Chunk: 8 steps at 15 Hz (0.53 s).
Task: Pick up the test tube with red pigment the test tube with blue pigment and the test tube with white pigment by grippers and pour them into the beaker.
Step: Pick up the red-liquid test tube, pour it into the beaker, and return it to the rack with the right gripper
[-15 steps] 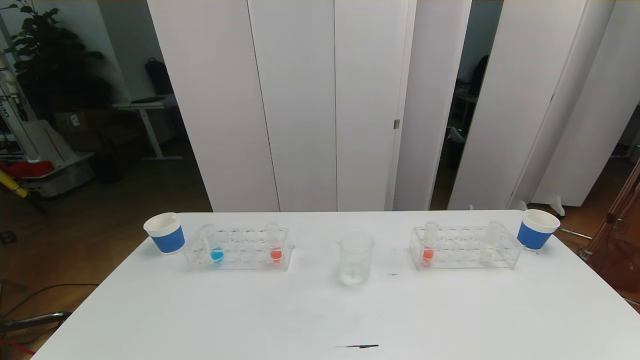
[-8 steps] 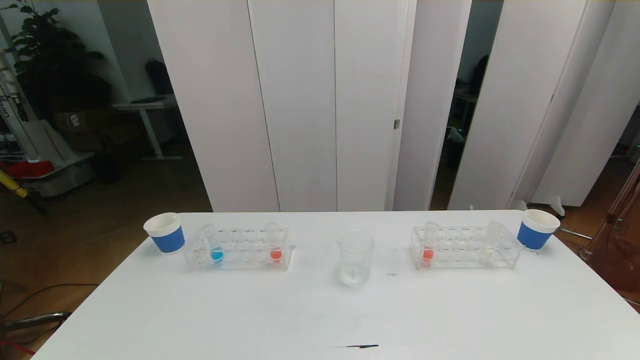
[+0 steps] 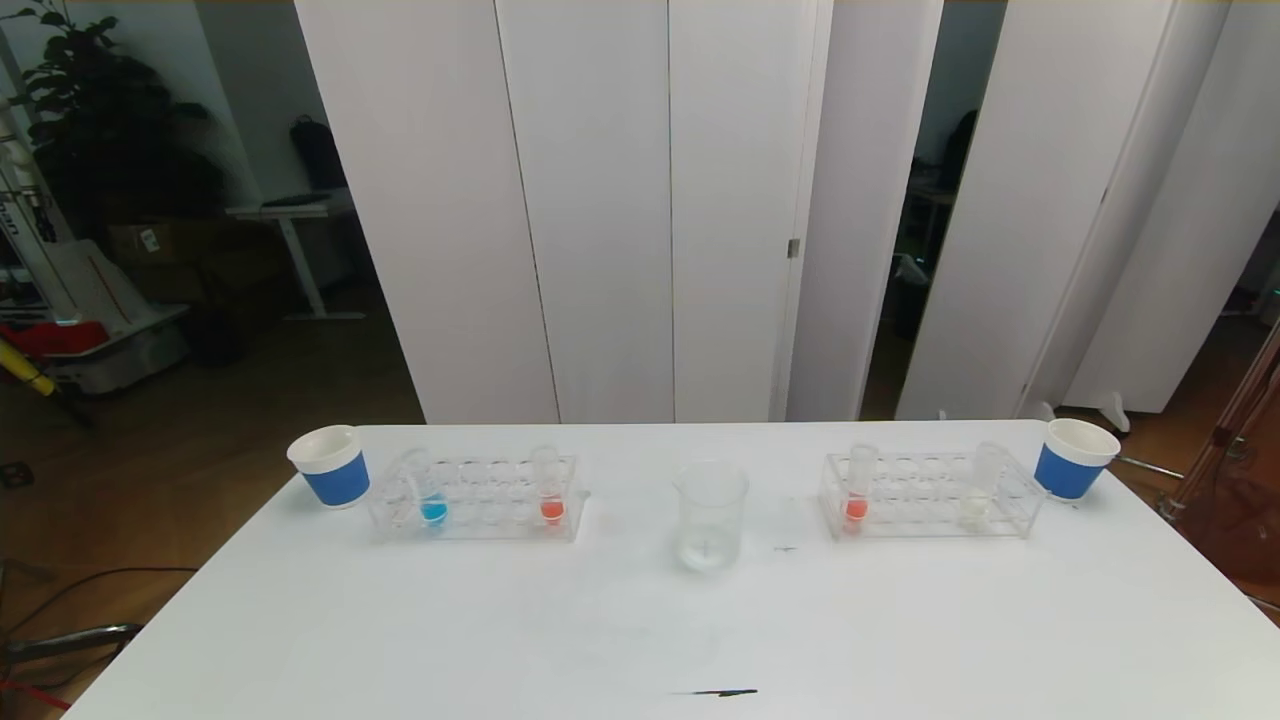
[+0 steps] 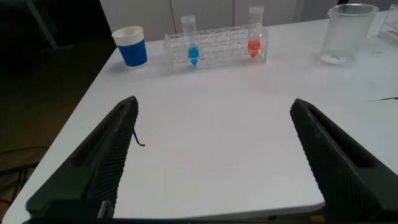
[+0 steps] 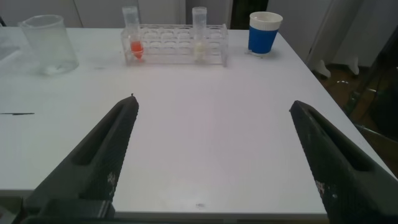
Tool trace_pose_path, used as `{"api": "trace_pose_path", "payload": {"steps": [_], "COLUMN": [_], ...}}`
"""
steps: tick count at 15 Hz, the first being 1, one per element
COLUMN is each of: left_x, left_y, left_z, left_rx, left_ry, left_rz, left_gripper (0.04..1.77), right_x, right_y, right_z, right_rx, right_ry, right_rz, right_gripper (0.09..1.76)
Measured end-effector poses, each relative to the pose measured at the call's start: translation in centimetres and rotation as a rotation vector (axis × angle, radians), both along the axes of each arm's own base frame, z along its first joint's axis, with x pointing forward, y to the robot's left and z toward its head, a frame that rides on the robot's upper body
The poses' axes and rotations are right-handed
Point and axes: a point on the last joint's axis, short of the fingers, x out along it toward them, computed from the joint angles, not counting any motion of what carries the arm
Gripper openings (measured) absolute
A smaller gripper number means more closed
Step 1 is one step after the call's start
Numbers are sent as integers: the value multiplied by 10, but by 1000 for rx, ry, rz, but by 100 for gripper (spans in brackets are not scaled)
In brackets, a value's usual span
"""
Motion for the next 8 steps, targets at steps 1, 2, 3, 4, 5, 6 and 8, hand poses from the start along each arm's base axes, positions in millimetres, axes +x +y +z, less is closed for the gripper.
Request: {"api": "trace_pose_path", "payload": {"steps": [1, 2, 3, 4, 5, 6, 8], "left_x": [0, 0, 0, 0, 0, 0, 0], "left_y": [0, 0, 0, 0, 0, 0, 0], "left_z": [0, 0, 0, 0, 0, 0, 0], "left_rx": [-1, -1, 0, 0, 0, 0, 0], "left_ry": [0, 0, 0, 0, 0, 0, 0], "left_rz": [0, 0, 0, 1, 0, 1, 0], "left_gripper": [175, 175, 175, 175, 175, 175, 175], "right_x": [-1, -4, -7, -9, -10, -10, -4], "right_y": [0, 0, 0, 0, 0, 0, 0], "right_z": [3, 13, 23, 35, 50, 65, 95], "right_rx": [0, -1, -1, -1, -2, -2, -2], "right_ry": [-1, -22, -43, -61, -79, -89, -109], "right_rz": [0, 0, -1, -3, -3, -3, 2], "right_gripper": [174, 174, 174, 174, 174, 174, 174]}}
